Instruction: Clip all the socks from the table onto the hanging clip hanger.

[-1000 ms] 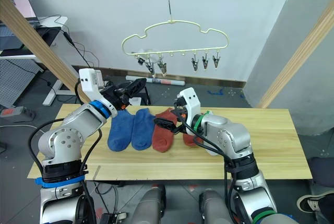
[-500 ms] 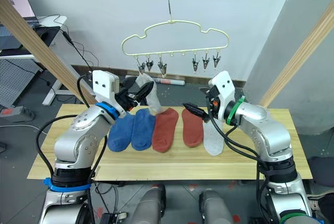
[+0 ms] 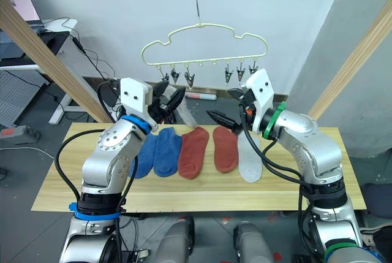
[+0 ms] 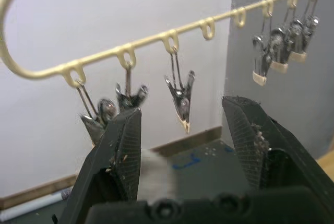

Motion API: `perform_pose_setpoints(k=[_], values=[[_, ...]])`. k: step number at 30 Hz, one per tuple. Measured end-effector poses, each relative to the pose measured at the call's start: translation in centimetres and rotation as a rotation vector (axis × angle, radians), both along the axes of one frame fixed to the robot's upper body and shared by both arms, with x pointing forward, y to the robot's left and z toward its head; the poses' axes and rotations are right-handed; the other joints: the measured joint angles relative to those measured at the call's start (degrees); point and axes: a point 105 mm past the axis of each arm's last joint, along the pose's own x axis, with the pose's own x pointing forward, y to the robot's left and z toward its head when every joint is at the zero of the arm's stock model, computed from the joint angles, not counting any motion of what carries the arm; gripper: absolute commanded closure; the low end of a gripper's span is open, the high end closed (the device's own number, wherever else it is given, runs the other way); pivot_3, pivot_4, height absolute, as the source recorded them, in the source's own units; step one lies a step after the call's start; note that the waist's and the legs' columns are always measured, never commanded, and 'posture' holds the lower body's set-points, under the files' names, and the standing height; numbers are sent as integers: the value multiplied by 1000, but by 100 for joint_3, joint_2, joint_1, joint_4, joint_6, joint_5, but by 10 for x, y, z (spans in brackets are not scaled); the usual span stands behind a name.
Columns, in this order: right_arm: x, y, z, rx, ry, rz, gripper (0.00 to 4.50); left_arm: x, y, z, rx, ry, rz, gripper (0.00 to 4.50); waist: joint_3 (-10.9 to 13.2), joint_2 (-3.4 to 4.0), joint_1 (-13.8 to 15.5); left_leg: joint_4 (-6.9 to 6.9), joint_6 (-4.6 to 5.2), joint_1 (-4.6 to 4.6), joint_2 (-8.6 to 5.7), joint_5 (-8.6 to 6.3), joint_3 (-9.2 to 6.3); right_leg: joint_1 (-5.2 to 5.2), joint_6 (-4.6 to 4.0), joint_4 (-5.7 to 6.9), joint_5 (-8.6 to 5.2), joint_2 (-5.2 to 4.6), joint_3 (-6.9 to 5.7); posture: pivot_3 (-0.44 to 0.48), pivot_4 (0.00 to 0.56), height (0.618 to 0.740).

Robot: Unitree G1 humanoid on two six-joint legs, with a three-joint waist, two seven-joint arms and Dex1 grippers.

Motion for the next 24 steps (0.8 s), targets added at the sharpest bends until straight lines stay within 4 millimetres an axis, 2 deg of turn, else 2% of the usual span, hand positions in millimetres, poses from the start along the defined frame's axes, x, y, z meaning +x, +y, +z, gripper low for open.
perform_pose_setpoints(k=[2,12,18,24], values=[[-1,-1,2,9,-1,9,0,1,0,-2,-4,3,4,2638,0,0,-1,0,0,-2,0,0,-1,-1,-1,0,0,0,-1,54,230,740],[-4,-1,8,13,-18,33,0,7,0,-7,1,-2,24,2638,0,0,-4,3,0,-2,0,0,-3,-1,-1,2,1,0,-4,45,221,740],[-13,9,24,50,-53,101,0,13,1,-10,1,-11,53,2638,0,0,-5,4,0,-2,1,1,-3,-1,-2,2,1,1,-6,38,214,740],[-16,12,26,66,-55,121,0,20,6,-13,7,-16,83,2638,0,0,-6,8,0,-3,0,1,-3,0,-2,4,2,0,-6,34,205,740]])
